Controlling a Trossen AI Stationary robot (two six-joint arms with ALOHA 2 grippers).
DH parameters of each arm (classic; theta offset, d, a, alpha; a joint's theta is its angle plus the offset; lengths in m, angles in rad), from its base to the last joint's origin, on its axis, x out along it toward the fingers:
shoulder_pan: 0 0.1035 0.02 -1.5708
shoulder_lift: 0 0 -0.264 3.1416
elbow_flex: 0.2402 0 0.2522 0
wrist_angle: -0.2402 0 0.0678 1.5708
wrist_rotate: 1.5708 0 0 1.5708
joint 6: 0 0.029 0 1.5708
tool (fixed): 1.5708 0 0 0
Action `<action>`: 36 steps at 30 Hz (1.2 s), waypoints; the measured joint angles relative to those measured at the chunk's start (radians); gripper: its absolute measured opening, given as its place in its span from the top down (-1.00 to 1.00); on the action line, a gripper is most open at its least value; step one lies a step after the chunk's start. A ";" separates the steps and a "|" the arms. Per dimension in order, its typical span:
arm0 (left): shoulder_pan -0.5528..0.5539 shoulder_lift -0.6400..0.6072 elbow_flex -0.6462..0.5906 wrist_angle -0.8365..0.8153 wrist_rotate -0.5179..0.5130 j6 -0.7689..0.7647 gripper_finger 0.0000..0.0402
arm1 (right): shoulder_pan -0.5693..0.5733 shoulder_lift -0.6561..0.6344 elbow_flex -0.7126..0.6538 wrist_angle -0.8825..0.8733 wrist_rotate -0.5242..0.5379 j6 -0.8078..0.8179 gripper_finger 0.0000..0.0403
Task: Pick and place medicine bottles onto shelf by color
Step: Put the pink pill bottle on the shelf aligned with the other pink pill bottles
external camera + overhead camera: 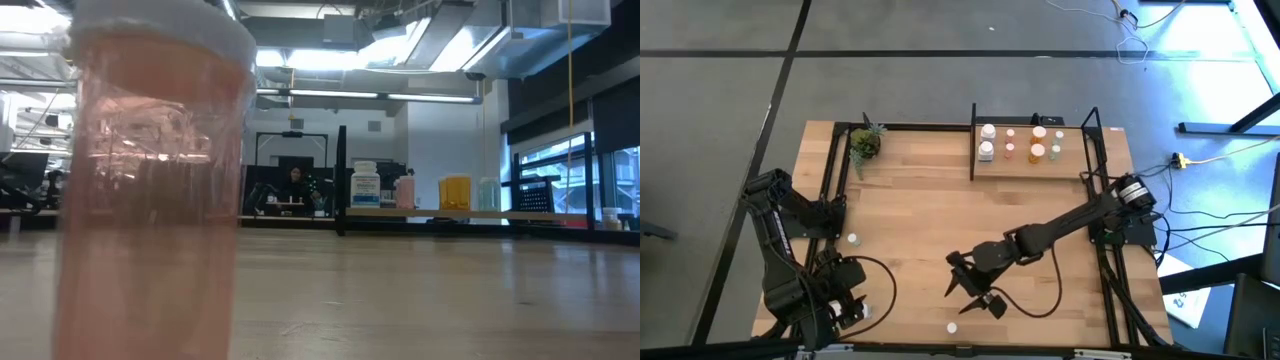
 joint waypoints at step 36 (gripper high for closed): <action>0.000 0.000 0.000 0.000 -0.056 0.029 -0.81 | 0.040 0.332 0.027 0.238 -0.194 -0.087 -0.26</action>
